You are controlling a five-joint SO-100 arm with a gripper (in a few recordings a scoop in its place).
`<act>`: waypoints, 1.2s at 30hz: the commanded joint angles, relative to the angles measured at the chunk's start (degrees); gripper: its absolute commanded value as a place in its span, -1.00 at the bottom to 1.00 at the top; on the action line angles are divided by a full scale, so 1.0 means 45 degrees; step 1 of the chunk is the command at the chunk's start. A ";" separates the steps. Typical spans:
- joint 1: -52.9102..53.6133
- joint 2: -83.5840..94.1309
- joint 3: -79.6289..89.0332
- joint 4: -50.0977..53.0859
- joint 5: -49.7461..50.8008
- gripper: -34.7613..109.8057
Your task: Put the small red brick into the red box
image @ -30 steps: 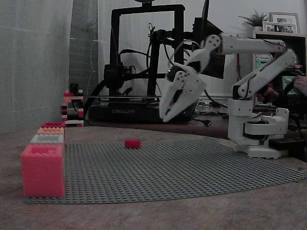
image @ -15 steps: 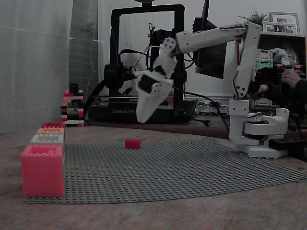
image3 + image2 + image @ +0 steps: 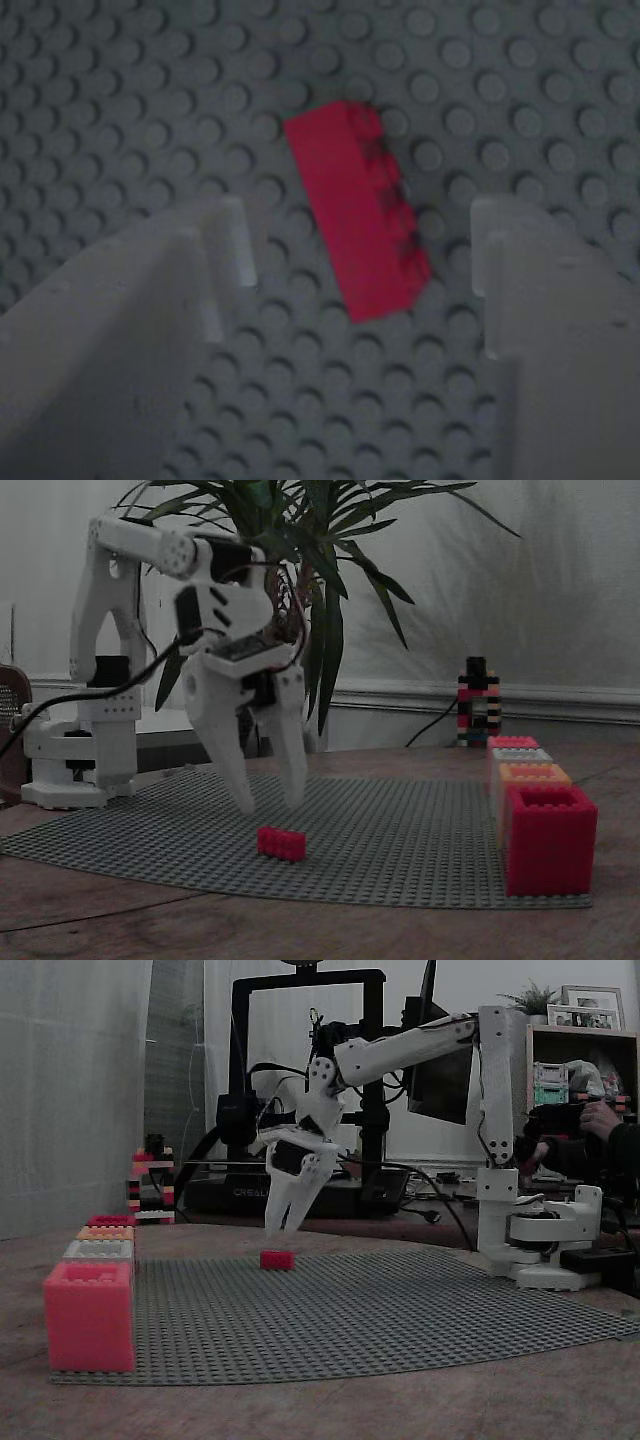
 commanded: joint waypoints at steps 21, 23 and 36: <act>-0.0742 -0.0918 -0.0977 -0.0566 0.0918 -0.21; -0.0723 -0.1016 -0.1016 -0.0605 0.0918 -0.21; -0.0703 -0.1563 -0.1055 -0.1895 0.1875 -0.52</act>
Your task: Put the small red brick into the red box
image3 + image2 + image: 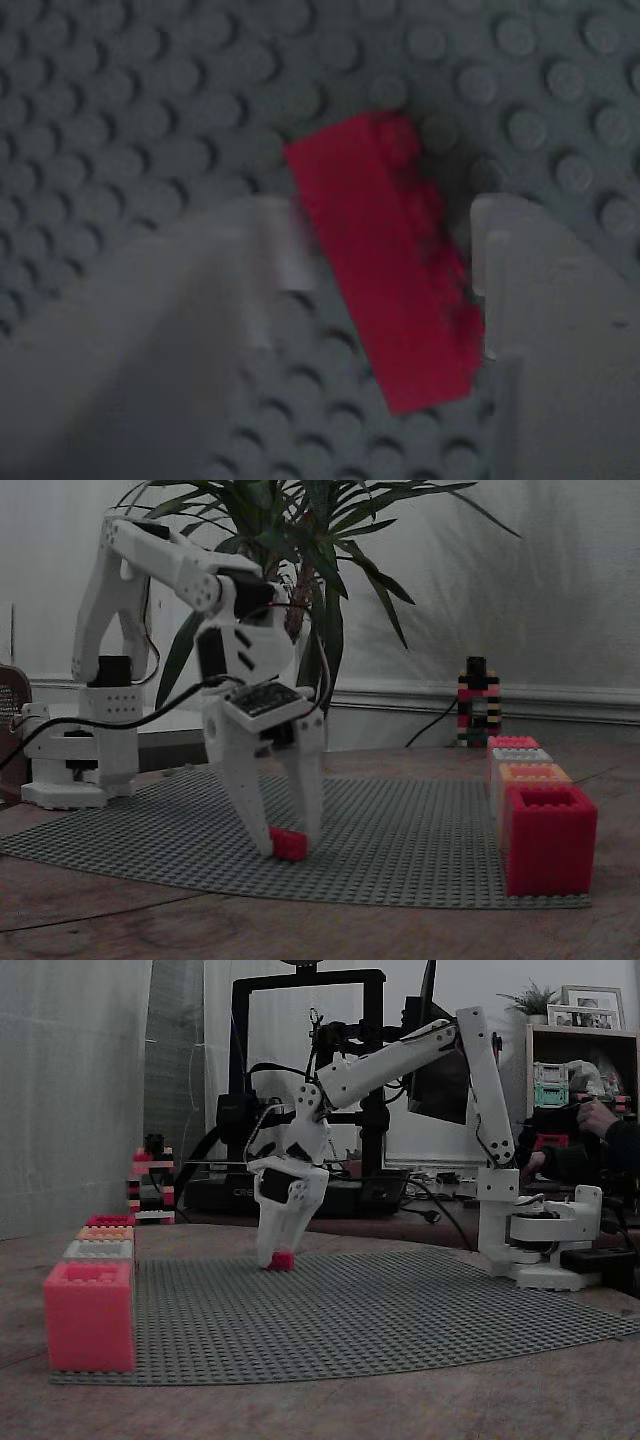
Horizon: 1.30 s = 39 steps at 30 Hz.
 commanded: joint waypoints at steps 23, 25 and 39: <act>-0.1289 -0.3613 -0.9434 -0.3320 1.2285 -0.52; -0.1348 -0.4004 -1.0059 -0.3359 1.2754 -0.52; -0.1523 -0.6270 -1.3223 -0.3008 1.3125 -0.48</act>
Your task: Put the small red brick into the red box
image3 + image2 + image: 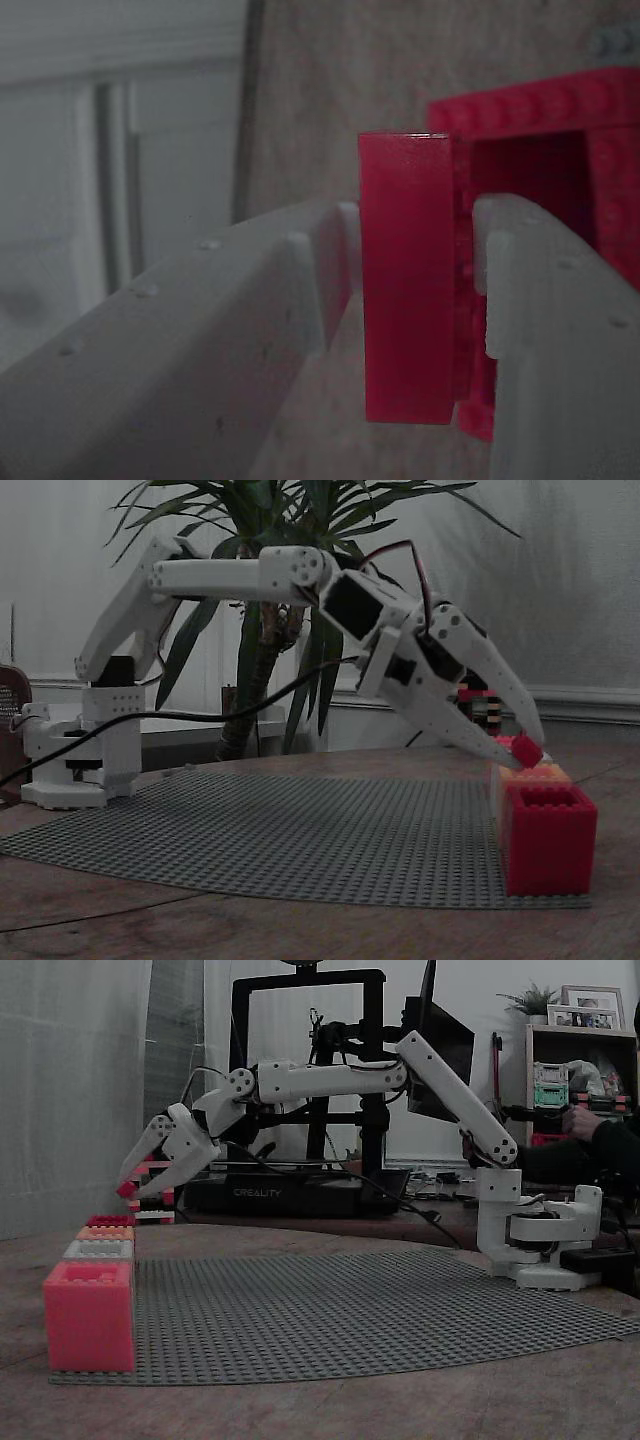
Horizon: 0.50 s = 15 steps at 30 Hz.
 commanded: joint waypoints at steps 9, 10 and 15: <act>-0.0684 0.0000 -0.1523 0.0137 -0.0566 -0.49; -0.0703 0.0000 -0.1543 0.0137 -0.0527 -0.49; -0.0703 -0.0117 -0.1953 0.0273 -0.0645 -0.34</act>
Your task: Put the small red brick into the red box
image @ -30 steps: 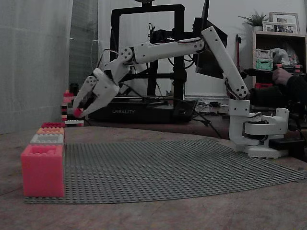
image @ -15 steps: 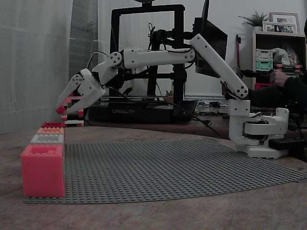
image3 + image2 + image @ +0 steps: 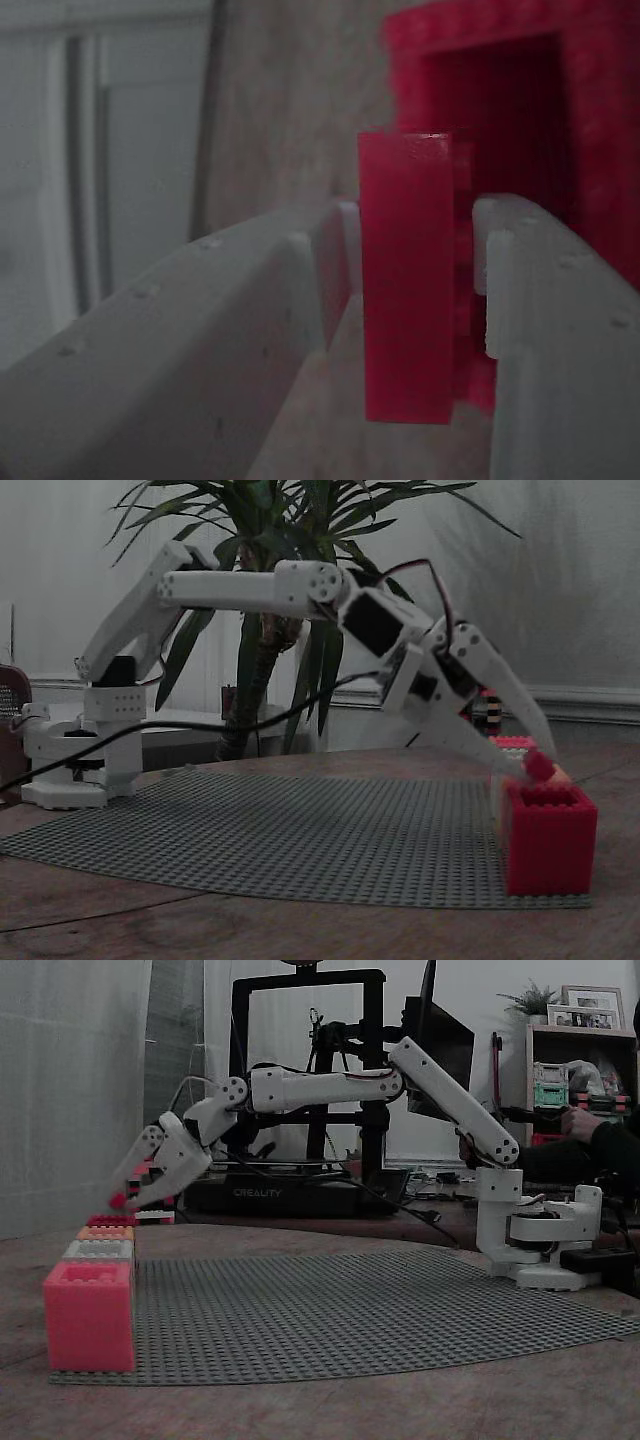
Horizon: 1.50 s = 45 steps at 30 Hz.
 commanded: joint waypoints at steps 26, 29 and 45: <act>-0.1738 1.5176 1.3848 0.0605 -0.0586 -0.52; -0.2305 1.7871 1.7852 0.0762 -0.0391 -0.52; -0.3340 2.9570 2.7305 0.5684 0.2871 -0.48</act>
